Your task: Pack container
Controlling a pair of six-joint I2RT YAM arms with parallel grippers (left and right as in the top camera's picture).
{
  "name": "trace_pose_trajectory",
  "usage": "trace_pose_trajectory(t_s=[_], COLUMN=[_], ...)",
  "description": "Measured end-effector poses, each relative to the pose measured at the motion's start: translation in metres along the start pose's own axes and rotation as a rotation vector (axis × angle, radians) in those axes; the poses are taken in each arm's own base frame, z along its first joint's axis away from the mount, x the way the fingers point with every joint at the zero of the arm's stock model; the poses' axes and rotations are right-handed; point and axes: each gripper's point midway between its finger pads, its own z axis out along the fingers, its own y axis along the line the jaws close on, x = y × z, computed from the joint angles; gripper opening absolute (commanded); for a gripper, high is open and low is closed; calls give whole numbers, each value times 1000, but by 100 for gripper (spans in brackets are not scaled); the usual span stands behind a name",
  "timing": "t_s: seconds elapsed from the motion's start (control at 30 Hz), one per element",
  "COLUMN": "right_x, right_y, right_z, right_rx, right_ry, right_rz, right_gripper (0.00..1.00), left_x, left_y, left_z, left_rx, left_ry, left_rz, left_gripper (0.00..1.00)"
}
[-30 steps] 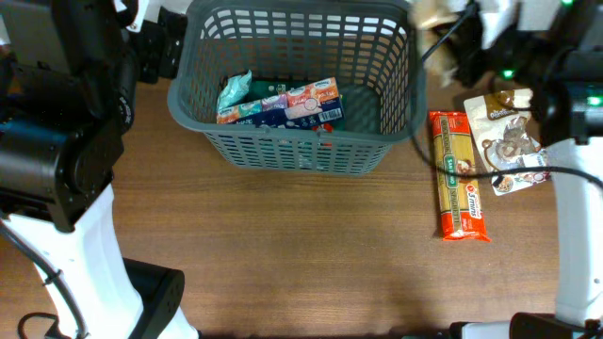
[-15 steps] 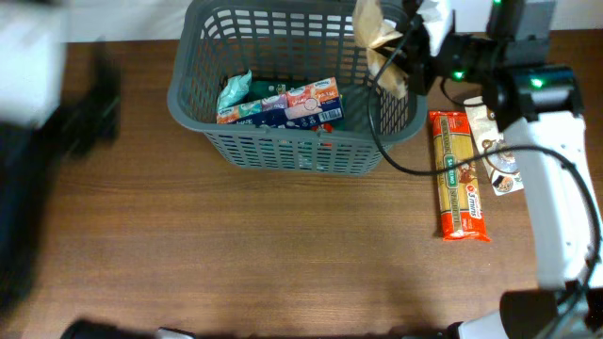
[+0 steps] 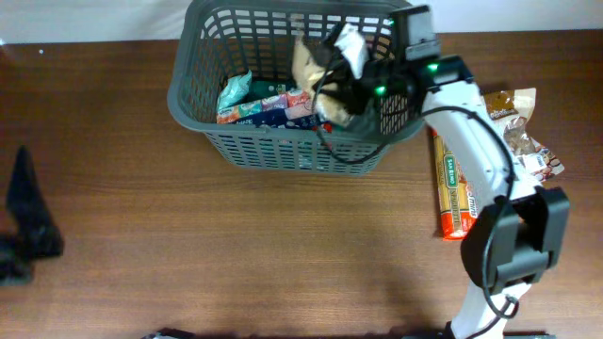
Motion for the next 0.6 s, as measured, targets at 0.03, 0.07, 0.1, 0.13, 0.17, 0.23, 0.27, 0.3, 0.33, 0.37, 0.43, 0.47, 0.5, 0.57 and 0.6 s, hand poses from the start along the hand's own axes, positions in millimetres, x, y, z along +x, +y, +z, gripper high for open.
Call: trace_pose_trajectory(t_s=[0.03, 0.07, 0.1, 0.13, 0.17, 0.23, 0.27, 0.3, 0.33, 0.37, 0.43, 0.47, 0.5, 0.57, 0.6], right_x=[1, 2, 4, 5, 7, 11, 12, 13, 14, 15, 16, 16, 17, 17, 17], right_y=[3, 5, 6, 7, 7, 6, 6, 6, 6, 6, 6, 6, 6, 6, 6], right_z=[3, 4, 5, 5, 5, 5, 5, 4, 4, 4, 4, 4, 4, 4, 4], right_rx=[-7, -11, -14, -14, -12, -7, -5, -4, -2, -3, -1, 0, 1, 1, 1], right_ry=[6, 13, 20, 26, 35, 51, 55, 56, 64, 68, 71, 72, 74, 74, 74], right_rz=[2, 3, 4, 3, 6, 15, 16, 17, 15, 14, 10, 9, 9, 7, 7], right_gripper=[3, 4, 3, 4, 4, 4, 4, 4, 4, 3, 3, 4, 4, 4, 3], left_x=[3, 6, 10, 13, 17, 25, 29, 32, 35, 39, 45, 49, 53, 62, 68], left_y=[0, 1, 1, 1, 2, 3, 2, 3, 5, 7, 12, 16, 19, 26, 30], left_z=[6, 11, 16, 21, 26, 34, 39, 42, 44, 48, 53, 54, 56, 57, 58], left_rx=[-22, -41, -62, -79, -101, -139, -156, -171, -191, -213, -251, -271, -285, -308, -321], left_ry=[27, 49, 74, 96, 121, 169, 193, 212, 230, 250, 284, 302, 320, 357, 380], left_rz=[0, 0, 6, 11, 20, 43, 56, 62, 64, 64, 56, 48, 34, 3, -14], left_gripper=[99, 99, 99, 99, 99, 99, 99, 99, 99, 99, 99, 99, 99, 99, 99])
